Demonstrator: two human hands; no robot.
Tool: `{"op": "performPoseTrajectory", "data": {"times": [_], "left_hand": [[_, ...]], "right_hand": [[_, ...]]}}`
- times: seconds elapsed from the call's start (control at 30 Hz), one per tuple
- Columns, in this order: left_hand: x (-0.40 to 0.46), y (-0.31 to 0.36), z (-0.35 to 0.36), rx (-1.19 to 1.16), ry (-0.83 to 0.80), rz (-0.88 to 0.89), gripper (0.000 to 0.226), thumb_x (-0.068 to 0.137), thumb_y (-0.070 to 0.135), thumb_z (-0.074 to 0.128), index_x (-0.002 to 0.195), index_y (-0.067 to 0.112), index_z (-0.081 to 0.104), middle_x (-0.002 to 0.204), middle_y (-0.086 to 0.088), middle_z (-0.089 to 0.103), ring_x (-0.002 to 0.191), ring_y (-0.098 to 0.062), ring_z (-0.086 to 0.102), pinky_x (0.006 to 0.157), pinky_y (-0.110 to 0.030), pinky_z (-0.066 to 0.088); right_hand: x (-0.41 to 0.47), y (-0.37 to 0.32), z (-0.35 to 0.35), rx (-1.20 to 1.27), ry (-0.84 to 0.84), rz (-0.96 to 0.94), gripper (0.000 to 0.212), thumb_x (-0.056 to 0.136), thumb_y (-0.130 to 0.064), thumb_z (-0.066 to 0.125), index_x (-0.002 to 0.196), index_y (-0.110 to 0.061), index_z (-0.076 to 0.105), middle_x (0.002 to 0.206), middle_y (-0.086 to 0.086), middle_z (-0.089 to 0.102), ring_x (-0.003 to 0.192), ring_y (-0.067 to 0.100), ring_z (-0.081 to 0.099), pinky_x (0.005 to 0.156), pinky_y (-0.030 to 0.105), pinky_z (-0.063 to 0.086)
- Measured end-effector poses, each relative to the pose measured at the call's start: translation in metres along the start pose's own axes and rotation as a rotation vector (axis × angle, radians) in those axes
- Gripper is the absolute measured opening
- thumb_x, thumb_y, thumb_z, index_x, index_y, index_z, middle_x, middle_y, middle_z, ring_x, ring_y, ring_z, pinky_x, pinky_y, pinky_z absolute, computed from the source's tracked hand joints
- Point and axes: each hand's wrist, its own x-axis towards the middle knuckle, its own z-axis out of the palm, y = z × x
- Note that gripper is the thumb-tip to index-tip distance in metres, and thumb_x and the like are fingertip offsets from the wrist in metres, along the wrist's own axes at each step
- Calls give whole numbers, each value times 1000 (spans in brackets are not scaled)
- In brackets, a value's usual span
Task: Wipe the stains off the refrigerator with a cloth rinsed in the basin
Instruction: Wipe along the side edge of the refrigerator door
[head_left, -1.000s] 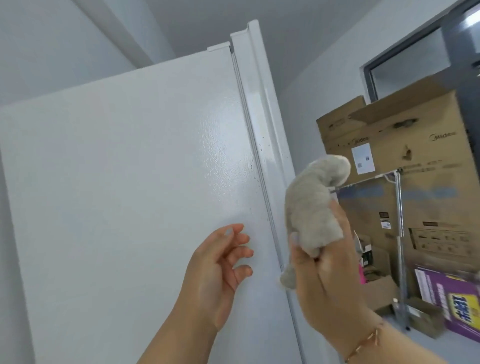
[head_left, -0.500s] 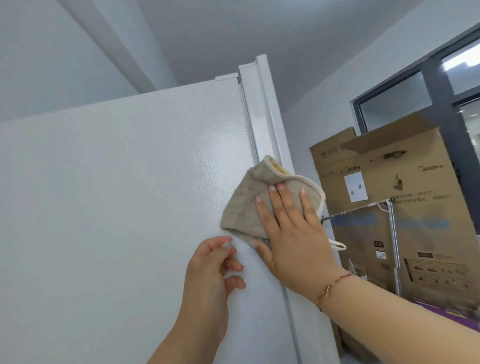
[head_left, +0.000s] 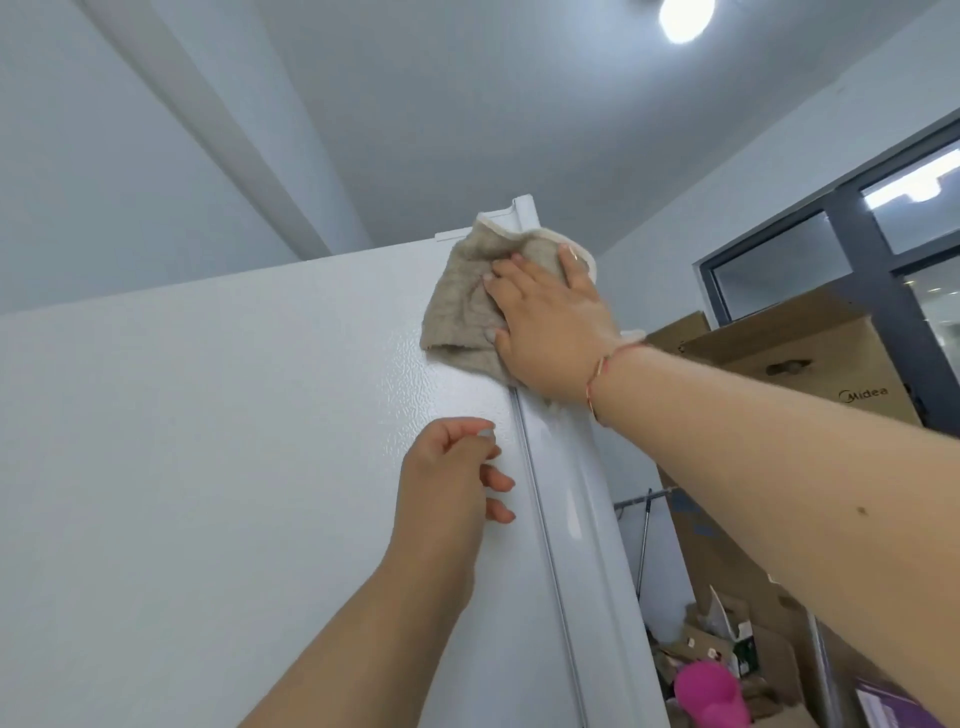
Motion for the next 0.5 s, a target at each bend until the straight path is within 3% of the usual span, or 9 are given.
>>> {"op": "performPoseTrajectory", "data": {"times": [0.13,0.3,0.33,0.4,0.43,0.5], "left_hand": [[14,13,6,-7,-1,13,17,93,5,47,89,13,61,81,-6,55,53,-15,52,39,-23,40],[27,22,15,0,4,35,17,93,6,46,89,14,60,80,-5,55,55,-14,53,44,-25,46],[29,22,15,42,27,75,17,93,8,46,89,16,60,80,-4,56,59,-14,54,50,-29,51],[34,19,12,266,135,283,12,91,14,49,92,20,60,88,4,57,78,-13,56,77,-38,54],[36,17,9,420,196,446,12,91,19,49,98,21,59,97,7,55,92,-12,52,92,-39,48],[40,15,3,665,196,762,34,91,33,41,119,21,57,122,12,50,119,-9,40,111,-35,28]], "right_hand": [[38,19,-15,-53,-74,21,59,93,-49,39,144,-21,28,159,7,6,147,23,-9,116,51,-9],[51,27,-21,-176,-91,-54,72,95,-52,28,151,-12,8,159,5,10,147,17,-5,117,50,-7],[46,25,-19,-199,-86,-61,73,95,-53,25,151,-11,5,160,6,9,147,18,-5,117,50,-8],[30,17,-10,-212,-63,-64,73,95,-53,20,151,-9,4,159,9,7,147,21,-5,117,50,-7],[21,14,-5,-199,-49,-60,73,95,-53,18,151,-8,4,159,11,7,147,22,-6,117,51,-6],[0,5,3,-155,-40,-41,75,92,-53,10,151,-6,2,159,13,5,147,24,-7,117,51,-5]]}}
